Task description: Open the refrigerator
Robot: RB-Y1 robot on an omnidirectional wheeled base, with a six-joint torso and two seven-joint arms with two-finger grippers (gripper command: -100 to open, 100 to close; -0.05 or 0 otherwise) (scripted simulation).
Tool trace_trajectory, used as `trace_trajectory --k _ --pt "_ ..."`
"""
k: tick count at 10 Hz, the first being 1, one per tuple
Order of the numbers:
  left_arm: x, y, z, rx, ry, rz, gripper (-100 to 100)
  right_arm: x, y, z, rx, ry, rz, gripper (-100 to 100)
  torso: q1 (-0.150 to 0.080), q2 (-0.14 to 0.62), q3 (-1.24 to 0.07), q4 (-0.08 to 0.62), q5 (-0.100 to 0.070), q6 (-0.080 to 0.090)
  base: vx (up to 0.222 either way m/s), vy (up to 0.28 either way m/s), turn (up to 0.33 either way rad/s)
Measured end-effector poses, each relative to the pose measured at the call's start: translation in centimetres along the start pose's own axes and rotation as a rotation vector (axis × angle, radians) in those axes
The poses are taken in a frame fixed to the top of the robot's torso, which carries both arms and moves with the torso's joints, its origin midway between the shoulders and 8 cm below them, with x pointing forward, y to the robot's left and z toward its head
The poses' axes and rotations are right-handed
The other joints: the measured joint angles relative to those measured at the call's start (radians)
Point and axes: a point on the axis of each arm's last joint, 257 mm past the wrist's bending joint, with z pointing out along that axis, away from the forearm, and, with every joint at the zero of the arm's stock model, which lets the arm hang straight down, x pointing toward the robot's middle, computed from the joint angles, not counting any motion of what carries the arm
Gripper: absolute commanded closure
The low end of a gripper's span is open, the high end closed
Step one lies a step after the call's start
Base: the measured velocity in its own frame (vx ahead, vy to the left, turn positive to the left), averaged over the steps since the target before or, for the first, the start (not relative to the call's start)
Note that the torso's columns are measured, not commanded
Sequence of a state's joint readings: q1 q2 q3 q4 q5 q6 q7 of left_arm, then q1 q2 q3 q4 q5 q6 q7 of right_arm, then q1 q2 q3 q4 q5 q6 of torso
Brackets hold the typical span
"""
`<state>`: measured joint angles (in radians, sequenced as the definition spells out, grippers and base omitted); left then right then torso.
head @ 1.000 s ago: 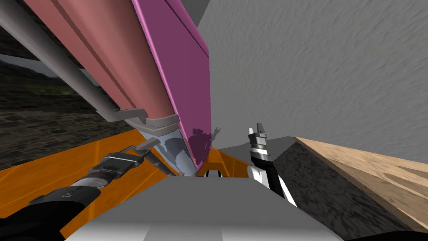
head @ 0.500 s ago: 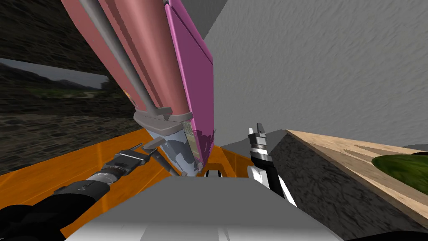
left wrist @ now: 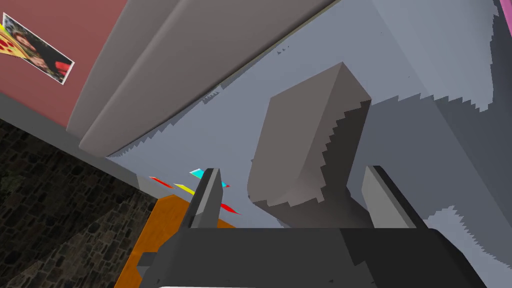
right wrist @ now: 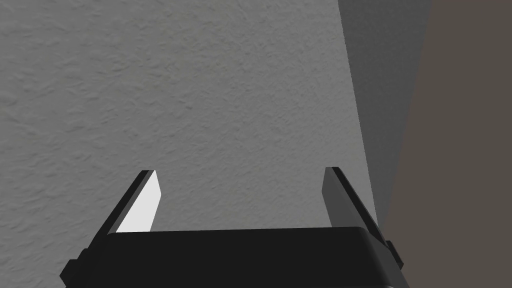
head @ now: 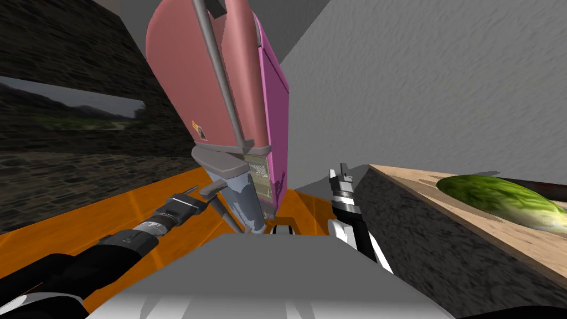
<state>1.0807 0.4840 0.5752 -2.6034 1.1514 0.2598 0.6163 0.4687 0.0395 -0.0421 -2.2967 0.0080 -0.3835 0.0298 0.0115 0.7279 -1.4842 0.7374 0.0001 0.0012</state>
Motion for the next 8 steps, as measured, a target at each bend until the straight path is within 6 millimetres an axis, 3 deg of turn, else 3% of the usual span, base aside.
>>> trace_trajectory --k 6,8 --pt "2.5 2.2 1.6 -0.07 0.071 0.024 100 0.0 0.0 0.0 0.0 0.0 0.0 0 -0.006 0.007 0.005 0.002 -0.001 0.0 -0.257 0.236 -0.081" --pt "3.0 2.4 1.6 -0.078 0.082 0.03 100 0.0 0.0 0.0 0.001 0.0 0.0 0 -0.018 0.004 0.005 -0.001 -0.001 -0.002 -0.136 0.158 -0.077"
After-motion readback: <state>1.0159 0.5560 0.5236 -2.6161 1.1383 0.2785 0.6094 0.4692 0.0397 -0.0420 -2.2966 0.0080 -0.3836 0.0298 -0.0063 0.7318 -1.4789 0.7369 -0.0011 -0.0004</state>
